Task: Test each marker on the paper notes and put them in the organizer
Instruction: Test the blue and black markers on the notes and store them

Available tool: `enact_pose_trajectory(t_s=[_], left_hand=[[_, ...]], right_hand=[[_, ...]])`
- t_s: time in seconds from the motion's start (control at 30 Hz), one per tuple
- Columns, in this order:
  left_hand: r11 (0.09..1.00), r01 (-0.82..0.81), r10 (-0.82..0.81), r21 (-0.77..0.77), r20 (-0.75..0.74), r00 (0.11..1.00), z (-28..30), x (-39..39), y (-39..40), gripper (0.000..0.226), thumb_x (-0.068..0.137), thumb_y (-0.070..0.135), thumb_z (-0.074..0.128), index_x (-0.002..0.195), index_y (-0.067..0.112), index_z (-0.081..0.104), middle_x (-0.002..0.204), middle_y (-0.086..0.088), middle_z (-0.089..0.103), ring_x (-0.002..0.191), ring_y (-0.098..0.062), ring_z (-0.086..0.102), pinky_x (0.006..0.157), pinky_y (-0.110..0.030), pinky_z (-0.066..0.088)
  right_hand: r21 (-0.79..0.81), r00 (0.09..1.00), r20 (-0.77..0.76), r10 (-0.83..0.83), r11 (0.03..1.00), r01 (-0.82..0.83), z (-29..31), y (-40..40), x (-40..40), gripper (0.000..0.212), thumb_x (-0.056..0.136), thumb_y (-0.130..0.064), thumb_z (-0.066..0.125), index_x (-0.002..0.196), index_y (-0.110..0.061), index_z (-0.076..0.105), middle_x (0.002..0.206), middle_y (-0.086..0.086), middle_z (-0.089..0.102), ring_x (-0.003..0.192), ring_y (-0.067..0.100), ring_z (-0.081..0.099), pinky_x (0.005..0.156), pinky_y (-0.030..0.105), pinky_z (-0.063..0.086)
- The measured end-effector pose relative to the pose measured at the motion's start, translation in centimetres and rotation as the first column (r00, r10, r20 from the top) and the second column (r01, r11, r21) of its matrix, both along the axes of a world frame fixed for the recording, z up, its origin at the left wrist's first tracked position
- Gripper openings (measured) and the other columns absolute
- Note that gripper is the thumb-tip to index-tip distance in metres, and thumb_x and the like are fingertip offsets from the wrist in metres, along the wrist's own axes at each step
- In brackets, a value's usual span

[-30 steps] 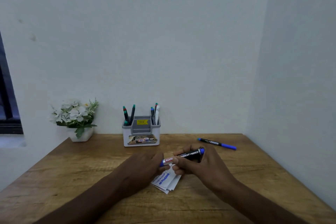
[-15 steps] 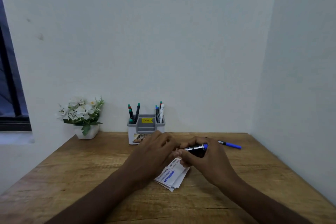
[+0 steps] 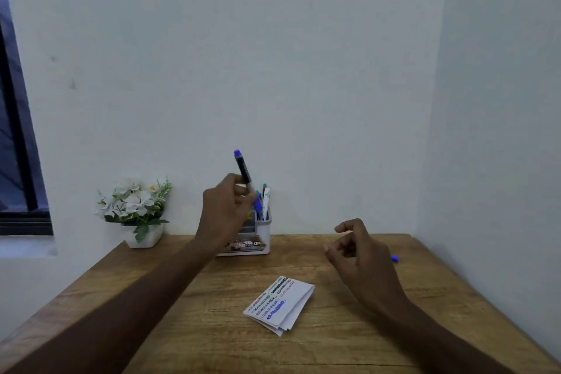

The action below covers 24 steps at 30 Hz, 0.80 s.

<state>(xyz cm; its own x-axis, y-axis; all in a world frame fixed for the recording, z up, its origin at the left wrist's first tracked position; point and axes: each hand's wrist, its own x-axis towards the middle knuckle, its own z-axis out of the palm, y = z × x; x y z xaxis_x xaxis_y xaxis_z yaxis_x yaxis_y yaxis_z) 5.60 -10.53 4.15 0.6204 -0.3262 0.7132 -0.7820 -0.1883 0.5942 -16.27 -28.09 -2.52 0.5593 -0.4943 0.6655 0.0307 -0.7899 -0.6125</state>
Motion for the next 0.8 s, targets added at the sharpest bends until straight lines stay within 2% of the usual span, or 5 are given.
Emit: enact_pose_trajectory(t_s=[0.13,0.23,0.3,0.67,0.8], left_hand=[[0.994,-0.048,0.051,0.101,-0.02,0.999,1.2,2.6,-3.0,0.028,0.095,0.027,0.077,0.115,0.009,0.07,0.09,-0.001,0.077,0.072,0.0,0.069,0.059,-0.006,0.049],[0.958,-0.135,0.146,0.253,-0.028,0.989,0.3,3.6,-4.3,0.025,0.095,0.034,0.075,0.102,0.01,0.074,0.09,-0.006,0.078,0.083,-0.018,0.072,0.077,-0.031,0.058],[0.941,-0.16,0.183,0.298,-0.053,0.982,-0.2,3.9,-4.6,0.027,0.097,0.038,0.07,0.092,0.011,0.074,0.084,-0.007,0.075,0.085,-0.024,0.072,0.078,-0.038,0.06],[0.887,-0.168,0.181,0.429,0.011,0.983,-0.6,3.6,-4.0,0.027,0.095,0.03,0.069,0.08,0.007,0.069,0.074,-0.006,0.071,0.068,-0.017,0.068,0.064,-0.034,0.058],[0.849,-0.187,0.178,0.495,0.065,0.982,0.2,2.9,-4.2,0.04,0.095,0.043,0.069,0.079,0.007,0.066,0.074,-0.009,0.069,0.079,-0.025,0.07,0.073,-0.037,0.056]], right_hand=[[0.012,0.992,-0.038,-0.117,0.993,0.117,-0.5,-2.7,0.0,0.027,0.092,-0.017,0.082,0.108,-0.024,0.061,0.072,-0.01,0.075,0.08,0.001,0.071,0.07,0.017,0.053],[0.025,0.99,-0.053,-0.128,0.991,0.13,-0.8,-3.4,0.3,0.025,0.091,-0.021,0.082,0.105,-0.027,0.062,0.072,-0.013,0.074,0.083,-0.005,0.069,0.066,0.013,0.047],[0.005,0.987,-0.066,-0.144,0.989,0.145,-0.8,-3.8,0.4,0.022,0.092,-0.023,0.08,0.103,-0.029,0.062,0.072,-0.013,0.073,0.083,-0.007,0.068,0.064,0.009,0.044],[0.048,0.963,-0.135,-0.231,0.97,0.24,-1.0,-5.1,0.0,0.013,0.093,-0.02,0.08,0.098,-0.021,0.068,0.073,-0.01,0.073,0.073,0.001,0.068,0.06,0.014,0.043],[0.048,0.959,-0.159,-0.234,0.968,0.245,-1.0,-5.5,0.2,0.011,0.094,-0.02,0.079,0.099,-0.021,0.07,0.078,-0.011,0.073,0.074,0.0,0.067,0.06,0.012,0.043]])
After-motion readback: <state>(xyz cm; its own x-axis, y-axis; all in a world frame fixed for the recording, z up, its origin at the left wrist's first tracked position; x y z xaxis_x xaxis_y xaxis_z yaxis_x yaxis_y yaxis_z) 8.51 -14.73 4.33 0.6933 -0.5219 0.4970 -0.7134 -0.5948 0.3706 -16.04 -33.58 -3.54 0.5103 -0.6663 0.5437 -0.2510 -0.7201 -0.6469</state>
